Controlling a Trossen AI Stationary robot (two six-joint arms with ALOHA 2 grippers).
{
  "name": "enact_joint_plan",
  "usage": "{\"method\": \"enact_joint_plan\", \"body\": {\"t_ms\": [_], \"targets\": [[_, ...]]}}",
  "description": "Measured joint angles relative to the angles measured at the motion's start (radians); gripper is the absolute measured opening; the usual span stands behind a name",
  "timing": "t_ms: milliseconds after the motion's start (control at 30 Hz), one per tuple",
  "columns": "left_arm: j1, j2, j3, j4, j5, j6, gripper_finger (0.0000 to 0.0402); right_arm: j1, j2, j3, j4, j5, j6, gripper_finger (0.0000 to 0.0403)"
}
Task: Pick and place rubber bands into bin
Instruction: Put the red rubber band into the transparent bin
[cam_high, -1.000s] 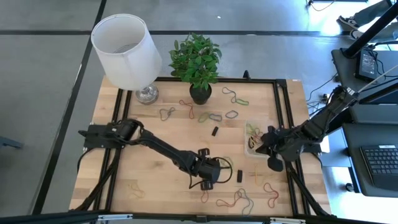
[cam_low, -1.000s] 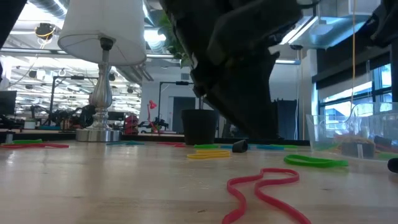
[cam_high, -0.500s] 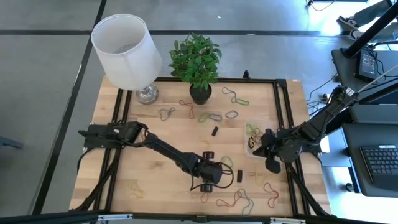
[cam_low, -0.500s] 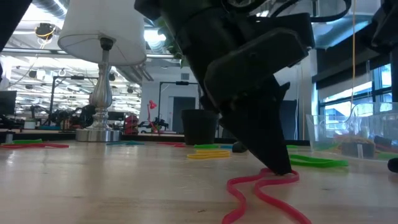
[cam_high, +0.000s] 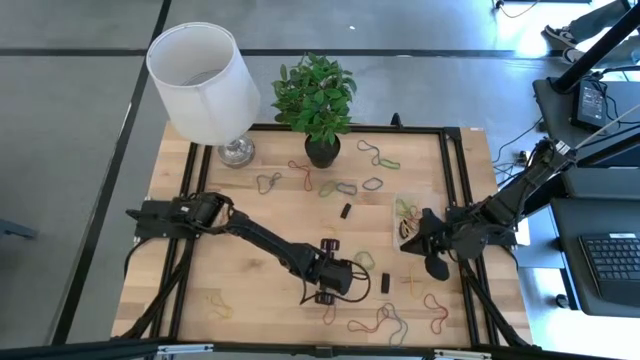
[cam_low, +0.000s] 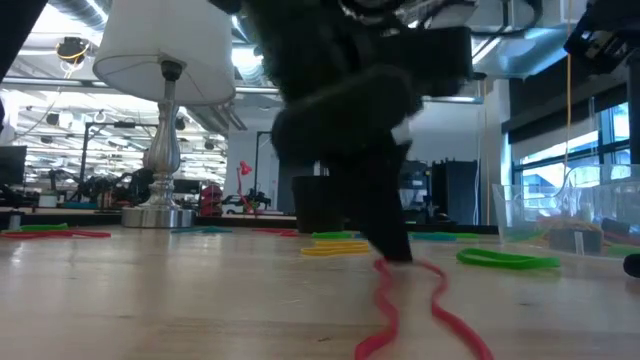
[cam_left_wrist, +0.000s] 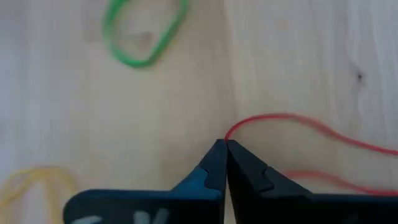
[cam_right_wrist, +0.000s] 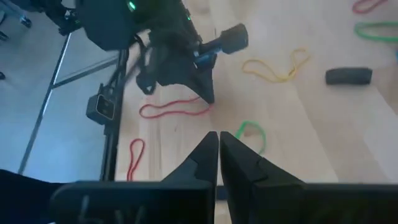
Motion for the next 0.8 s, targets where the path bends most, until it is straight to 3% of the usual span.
{"method": "enact_joint_plan", "body": {"t_ms": [400, 567, 800], "targets": [[0.009, -0.274, 0.007, -0.145, -0.272, 0.043, 0.0002, -0.068, 0.045, 0.000, 0.121, 0.105, -0.177, 0.0037], [0.018, -0.327, 0.006, -0.141, -0.364, 0.100, 0.0002, -0.136, 0.112, 0.000, 0.251, 0.107, -0.253, 0.0084], [0.060, -0.354, 0.009, -0.118, -0.371, 0.130, 0.0003, -0.219, 0.261, 0.000, 0.496, 0.104, -0.396, 0.0169]]}}
